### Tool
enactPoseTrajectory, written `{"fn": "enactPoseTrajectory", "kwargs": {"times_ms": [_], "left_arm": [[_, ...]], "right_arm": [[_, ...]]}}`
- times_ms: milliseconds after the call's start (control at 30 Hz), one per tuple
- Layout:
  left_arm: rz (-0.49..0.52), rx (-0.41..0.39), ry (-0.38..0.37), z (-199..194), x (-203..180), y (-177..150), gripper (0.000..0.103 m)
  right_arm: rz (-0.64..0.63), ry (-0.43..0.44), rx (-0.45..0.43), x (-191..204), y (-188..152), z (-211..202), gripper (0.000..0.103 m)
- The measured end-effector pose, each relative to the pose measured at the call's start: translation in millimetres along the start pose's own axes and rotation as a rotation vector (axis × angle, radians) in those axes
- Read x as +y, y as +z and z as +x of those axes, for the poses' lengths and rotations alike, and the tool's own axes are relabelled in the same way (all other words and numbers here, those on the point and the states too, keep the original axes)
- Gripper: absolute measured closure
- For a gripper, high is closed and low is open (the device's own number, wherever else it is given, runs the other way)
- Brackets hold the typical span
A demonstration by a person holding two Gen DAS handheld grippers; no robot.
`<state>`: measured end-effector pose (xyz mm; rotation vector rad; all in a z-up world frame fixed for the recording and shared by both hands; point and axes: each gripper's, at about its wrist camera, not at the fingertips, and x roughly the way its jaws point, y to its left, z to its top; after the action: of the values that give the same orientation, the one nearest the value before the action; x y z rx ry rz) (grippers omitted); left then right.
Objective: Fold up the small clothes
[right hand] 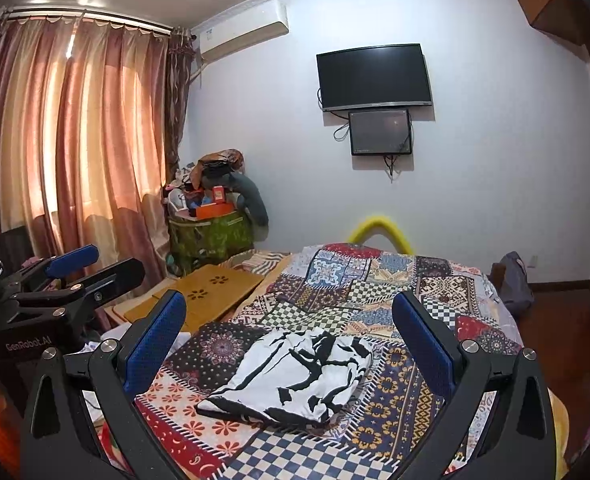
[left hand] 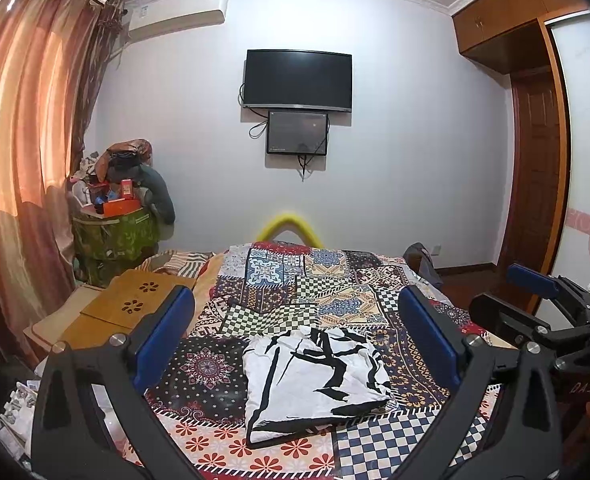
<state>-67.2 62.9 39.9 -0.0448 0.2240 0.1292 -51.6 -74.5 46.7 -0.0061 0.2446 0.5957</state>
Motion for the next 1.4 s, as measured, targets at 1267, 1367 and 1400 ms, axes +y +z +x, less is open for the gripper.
{"fn": "enactPoseTrajectory", "kwargs": {"times_ms": [1267,1367,1400], "left_arm": [[-0.01,0.04,-0.029,11,9,-4,0.0],[-0.005,0.043,-0.03,12,9,-4,0.0],[-0.003,0.043,-0.03,12,8,-4,0.0]], "right_arm": [[0.022,-0.004,0.034,4,-2,7,0.001],[0.023,-0.006,0.036,4,-3,8,0.001],[0.024,-0.006,0.037,4,-4,8,0.001]]}}
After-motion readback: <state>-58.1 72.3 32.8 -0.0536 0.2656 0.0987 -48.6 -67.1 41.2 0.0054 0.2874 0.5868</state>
